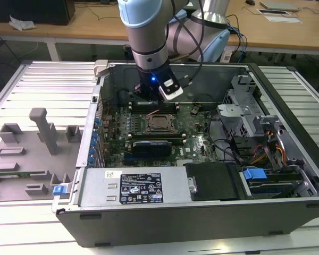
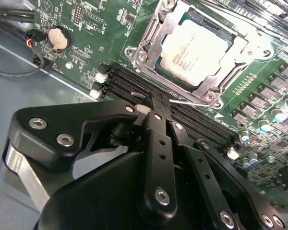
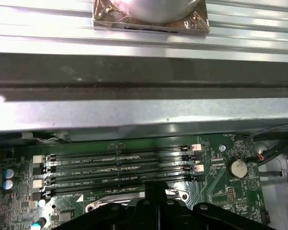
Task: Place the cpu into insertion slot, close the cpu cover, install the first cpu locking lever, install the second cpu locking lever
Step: 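Install the first cpu locking lever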
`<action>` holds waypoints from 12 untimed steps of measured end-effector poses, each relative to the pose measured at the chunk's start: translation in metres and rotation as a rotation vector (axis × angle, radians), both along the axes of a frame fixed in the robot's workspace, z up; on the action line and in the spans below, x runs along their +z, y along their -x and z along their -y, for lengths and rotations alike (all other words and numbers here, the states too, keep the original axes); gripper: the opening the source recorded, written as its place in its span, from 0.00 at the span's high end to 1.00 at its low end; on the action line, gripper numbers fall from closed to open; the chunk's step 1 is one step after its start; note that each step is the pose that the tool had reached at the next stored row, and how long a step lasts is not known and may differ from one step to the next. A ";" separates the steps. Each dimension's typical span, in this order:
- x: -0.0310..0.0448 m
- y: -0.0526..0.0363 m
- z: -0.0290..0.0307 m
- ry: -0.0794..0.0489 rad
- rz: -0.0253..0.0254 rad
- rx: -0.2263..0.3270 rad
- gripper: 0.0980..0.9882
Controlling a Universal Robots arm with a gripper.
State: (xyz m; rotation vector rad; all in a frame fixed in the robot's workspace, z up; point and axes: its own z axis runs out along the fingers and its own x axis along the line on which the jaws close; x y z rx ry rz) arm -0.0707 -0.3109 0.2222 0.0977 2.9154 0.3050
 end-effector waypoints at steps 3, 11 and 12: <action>-0.0012 -0.0001 -0.0013 0.001 0.0000 -0.015 0.99; -0.0037 -0.0002 -0.0073 0.007 0.0000 -0.055 0.99; -0.0038 -0.0002 -0.0079 0.007 0.0000 -0.059 0.99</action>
